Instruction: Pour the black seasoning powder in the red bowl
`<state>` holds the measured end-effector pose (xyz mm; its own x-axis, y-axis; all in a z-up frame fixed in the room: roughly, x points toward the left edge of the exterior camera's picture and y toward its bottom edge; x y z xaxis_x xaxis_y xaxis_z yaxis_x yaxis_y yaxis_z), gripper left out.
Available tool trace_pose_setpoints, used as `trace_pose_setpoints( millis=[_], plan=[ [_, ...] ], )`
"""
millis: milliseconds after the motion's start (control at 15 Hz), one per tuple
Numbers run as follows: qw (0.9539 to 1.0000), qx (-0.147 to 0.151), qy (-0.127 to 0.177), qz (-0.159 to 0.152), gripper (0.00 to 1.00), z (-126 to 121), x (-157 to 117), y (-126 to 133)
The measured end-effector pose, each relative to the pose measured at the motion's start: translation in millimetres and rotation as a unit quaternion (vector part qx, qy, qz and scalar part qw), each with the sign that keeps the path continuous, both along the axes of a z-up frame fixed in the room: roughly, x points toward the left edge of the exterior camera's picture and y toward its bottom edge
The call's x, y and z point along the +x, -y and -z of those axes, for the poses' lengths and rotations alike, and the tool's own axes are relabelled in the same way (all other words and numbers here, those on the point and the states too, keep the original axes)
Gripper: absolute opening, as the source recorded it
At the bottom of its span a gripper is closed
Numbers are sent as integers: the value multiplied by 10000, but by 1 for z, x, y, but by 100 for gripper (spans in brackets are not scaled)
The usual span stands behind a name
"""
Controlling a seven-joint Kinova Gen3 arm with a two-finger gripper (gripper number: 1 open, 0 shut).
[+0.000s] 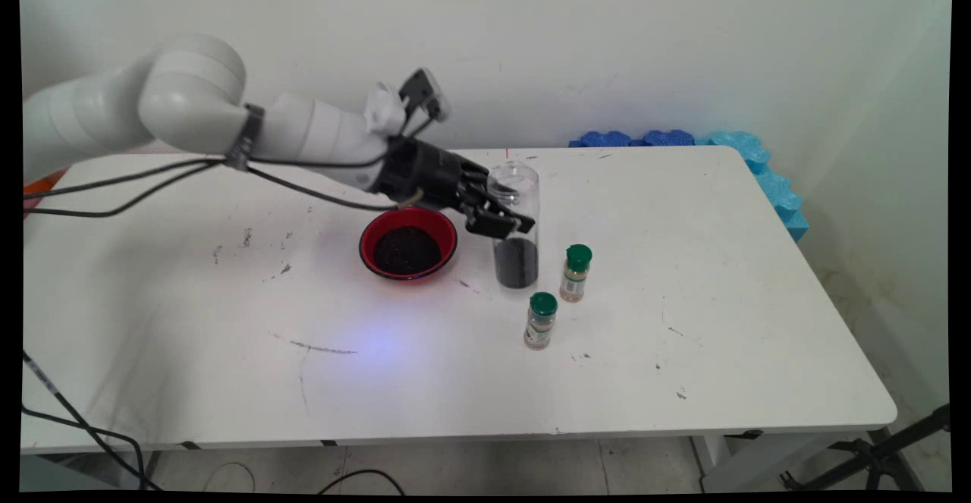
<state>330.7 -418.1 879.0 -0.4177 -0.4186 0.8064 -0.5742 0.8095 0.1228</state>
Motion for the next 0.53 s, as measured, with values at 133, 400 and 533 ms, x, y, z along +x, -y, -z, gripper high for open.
trace_pose_setpoints(
  millis=[133, 400, 533],
  plan=[
    [9999, -2, -90, 99, 0, -16, 12, -2],
    [9987, 48, -305, 403, 0, -52, 40, -12],
    [9977, 99, -409, 523, 0, -69, 53, -17]
  ],
)
